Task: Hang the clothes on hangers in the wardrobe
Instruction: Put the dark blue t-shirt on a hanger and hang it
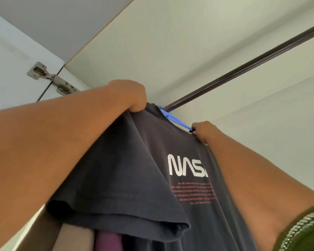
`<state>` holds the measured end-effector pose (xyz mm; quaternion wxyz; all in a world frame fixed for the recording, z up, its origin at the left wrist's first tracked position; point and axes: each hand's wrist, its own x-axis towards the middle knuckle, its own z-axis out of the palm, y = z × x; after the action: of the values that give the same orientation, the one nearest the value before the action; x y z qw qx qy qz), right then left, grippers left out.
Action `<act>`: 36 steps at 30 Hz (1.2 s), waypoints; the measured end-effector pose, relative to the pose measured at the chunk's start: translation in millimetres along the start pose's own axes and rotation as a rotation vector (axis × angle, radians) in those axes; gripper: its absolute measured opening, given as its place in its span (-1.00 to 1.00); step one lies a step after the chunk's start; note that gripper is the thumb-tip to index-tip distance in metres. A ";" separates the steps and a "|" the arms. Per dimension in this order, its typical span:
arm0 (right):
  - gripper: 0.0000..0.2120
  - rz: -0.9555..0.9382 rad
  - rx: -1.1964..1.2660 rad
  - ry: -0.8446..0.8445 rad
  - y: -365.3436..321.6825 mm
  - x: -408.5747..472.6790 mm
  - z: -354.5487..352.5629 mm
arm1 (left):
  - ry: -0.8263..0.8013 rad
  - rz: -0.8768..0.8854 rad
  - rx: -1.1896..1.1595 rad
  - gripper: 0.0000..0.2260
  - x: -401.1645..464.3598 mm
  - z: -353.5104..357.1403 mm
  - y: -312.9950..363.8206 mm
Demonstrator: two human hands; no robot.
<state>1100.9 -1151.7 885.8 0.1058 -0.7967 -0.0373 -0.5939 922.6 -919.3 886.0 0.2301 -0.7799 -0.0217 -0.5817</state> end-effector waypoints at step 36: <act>-0.60 0.045 0.999 0.270 -263.1 -459.3 -135.4 | 0.077 -0.287 0.077 -0.34 -449.7 -55.7 -44.1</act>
<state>791.1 -893.6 517.1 0.4899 -0.5658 -0.2850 -0.5989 714.4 -796.1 500.3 0.1749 -0.7367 -0.1463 -0.6367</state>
